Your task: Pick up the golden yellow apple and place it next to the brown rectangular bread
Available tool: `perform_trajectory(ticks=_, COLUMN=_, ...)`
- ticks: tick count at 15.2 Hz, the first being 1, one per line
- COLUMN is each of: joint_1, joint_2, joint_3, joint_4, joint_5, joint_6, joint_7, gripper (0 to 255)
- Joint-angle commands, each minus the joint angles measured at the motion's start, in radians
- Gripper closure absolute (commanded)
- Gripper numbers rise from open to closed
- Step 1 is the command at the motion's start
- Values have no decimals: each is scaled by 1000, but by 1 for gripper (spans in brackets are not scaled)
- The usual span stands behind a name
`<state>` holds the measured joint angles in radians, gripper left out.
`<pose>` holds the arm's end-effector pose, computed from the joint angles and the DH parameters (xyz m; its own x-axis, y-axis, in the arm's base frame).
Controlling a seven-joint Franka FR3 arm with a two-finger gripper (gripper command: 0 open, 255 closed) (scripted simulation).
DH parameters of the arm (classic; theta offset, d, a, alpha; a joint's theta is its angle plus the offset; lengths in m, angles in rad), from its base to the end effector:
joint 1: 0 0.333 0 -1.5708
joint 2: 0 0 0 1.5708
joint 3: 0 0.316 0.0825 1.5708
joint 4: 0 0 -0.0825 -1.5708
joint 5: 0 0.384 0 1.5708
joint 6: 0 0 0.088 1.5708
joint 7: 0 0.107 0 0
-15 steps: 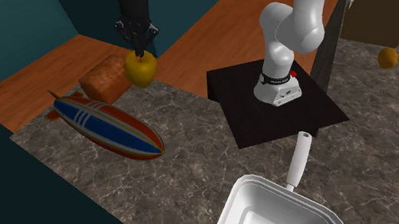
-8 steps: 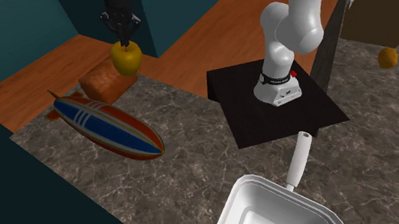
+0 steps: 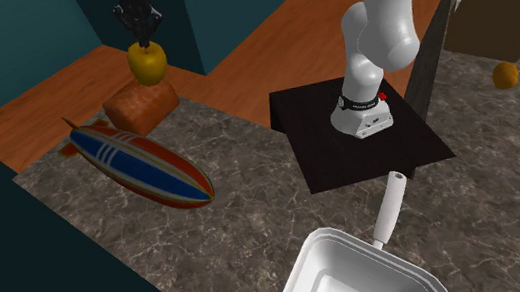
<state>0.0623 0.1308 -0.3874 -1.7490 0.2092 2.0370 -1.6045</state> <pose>0.5910 -0.1757 0.5117 0.3398 0.9293 0.1445 0.9176 -0.3613 0.1660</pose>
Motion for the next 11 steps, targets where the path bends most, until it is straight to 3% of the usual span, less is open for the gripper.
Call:
perform_trajectory(ticks=1, joint_1=-7, joint_2=26, joint_3=-1, joint_4=7, joint_5=15, joint_6=16, joint_7=-17, gripper=255)
perform_trajectory(ticks=11, joint_1=-8, joint_2=57, joint_3=5, joint_4=-90, joint_5=43, joint_6=138, joint_7=-48, gripper=255)
